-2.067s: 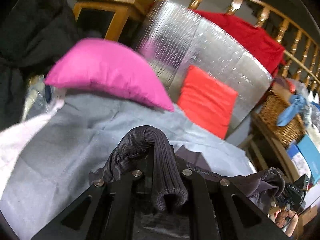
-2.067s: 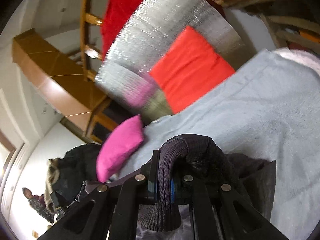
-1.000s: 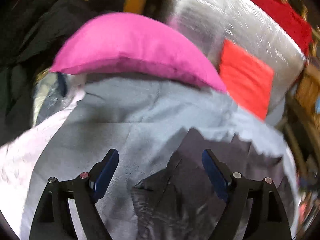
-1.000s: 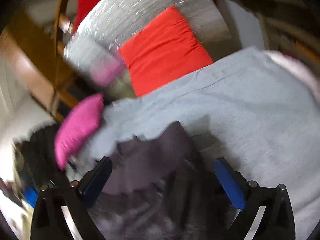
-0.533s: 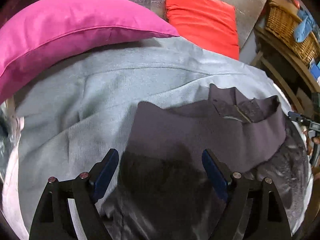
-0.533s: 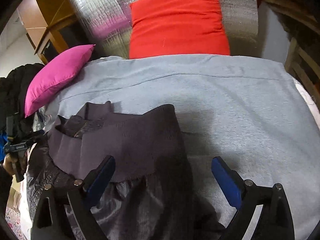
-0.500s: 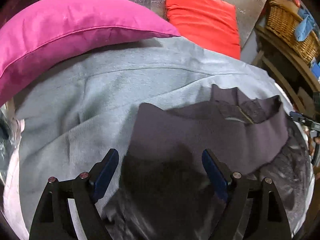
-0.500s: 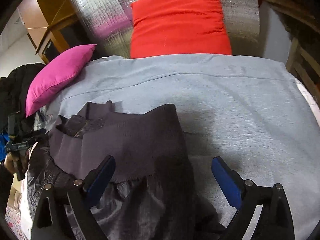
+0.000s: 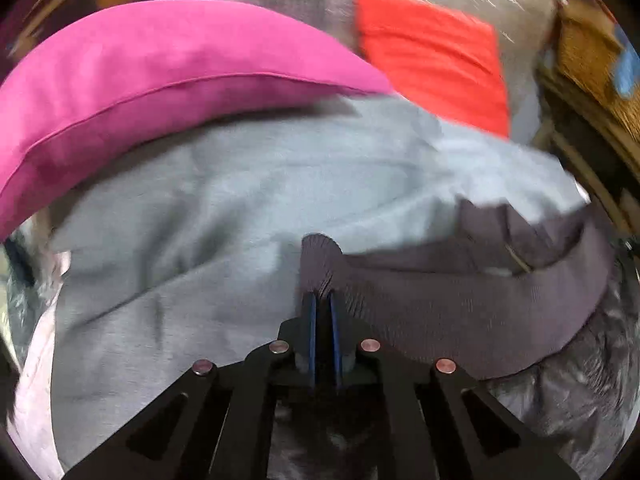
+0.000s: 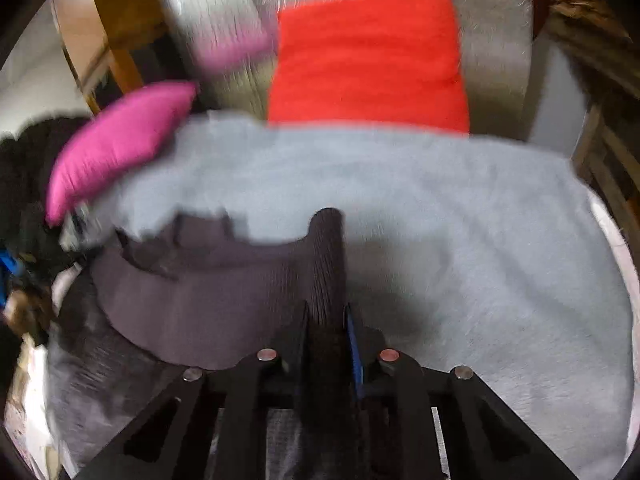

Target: Fold large clothes

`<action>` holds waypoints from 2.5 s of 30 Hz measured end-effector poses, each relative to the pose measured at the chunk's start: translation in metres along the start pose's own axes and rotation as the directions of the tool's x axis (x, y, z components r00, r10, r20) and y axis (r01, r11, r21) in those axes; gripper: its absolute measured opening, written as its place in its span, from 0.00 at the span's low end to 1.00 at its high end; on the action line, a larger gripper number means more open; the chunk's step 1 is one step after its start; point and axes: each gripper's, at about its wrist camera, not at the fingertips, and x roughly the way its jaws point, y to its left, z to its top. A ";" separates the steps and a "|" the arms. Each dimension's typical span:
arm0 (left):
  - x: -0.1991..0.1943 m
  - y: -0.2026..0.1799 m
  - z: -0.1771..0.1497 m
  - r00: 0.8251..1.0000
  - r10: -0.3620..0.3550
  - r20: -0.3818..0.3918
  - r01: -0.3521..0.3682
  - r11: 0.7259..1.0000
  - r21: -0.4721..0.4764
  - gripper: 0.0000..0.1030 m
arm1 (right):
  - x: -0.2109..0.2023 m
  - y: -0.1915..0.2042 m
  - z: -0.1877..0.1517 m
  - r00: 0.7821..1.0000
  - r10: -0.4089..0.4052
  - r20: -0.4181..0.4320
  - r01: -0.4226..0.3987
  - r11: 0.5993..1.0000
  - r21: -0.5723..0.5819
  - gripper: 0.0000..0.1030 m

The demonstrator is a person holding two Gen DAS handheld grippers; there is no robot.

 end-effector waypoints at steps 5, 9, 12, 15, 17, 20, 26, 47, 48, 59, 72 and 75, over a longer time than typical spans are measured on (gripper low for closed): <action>0.040 0.022 -0.015 0.993 0.057 -0.106 -0.069 0.992 -0.110 0.07 | 0.046 -0.039 -0.027 0.993 -0.079 -0.091 0.092 0.985 0.148 0.12; 0.046 0.021 -0.015 0.992 0.062 -0.111 -0.076 0.990 -0.121 0.08 | 0.049 -0.047 -0.031 0.995 -0.060 -0.078 0.074 0.977 0.199 0.12; 0.048 0.020 -0.017 0.991 0.078 -0.105 -0.090 0.989 -0.115 0.08 | 0.050 -0.047 -0.033 0.994 -0.068 -0.082 0.083 0.976 0.201 0.12; 0.050 0.012 -0.017 0.988 0.121 -0.093 -0.130 0.987 -0.095 0.13 | 0.052 -0.044 -0.035 0.992 -0.092 -0.086 0.107 0.976 0.192 0.12; 0.044 0.005 -0.014 0.984 0.165 -0.073 -0.170 0.983 -0.073 0.29 | 0.055 -0.041 -0.032 0.991 -0.105 -0.089 0.120 0.974 0.193 0.17; 0.016 -0.001 -0.009 0.979 0.202 -0.004 -0.202 0.977 -0.075 0.52 | 0.046 -0.040 -0.029 0.984 -0.147 -0.097 0.163 0.970 0.182 0.66; -0.085 -0.011 -0.014 0.940 0.284 0.187 -0.263 0.956 -0.128 0.59 | -0.032 -0.024 -0.030 0.969 -0.248 0.015 0.239 0.948 0.211 0.80; -0.055 -0.142 -0.162 0.979 0.136 0.152 -0.137 0.991 -0.005 0.72 | 0.002 0.152 -0.155 0.927 -0.361 0.098 0.374 0.908 -0.191 0.88; -0.054 -0.141 -0.161 0.980 0.133 0.148 -0.133 0.991 -0.006 0.72 | 0.005 0.151 -0.155 0.926 -0.362 0.106 0.376 0.909 -0.178 0.88; -0.126 -0.127 -0.176 0.963 0.124 0.241 -0.101 0.989 -0.107 0.72 | -0.066 0.162 -0.151 0.945 -0.288 0.156 0.298 0.954 -0.043 0.90; -0.097 -0.119 -0.219 0.948 0.266 0.173 -0.261 0.964 -0.052 0.75 | -0.045 0.157 -0.217 0.931 -0.347 0.112 0.356 0.932 -0.073 0.92; -0.096 -0.115 -0.219 0.954 0.246 0.169 -0.239 0.969 -0.059 0.75 | -0.043 0.151 -0.216 0.937 -0.333 0.109 0.340 0.938 -0.058 0.93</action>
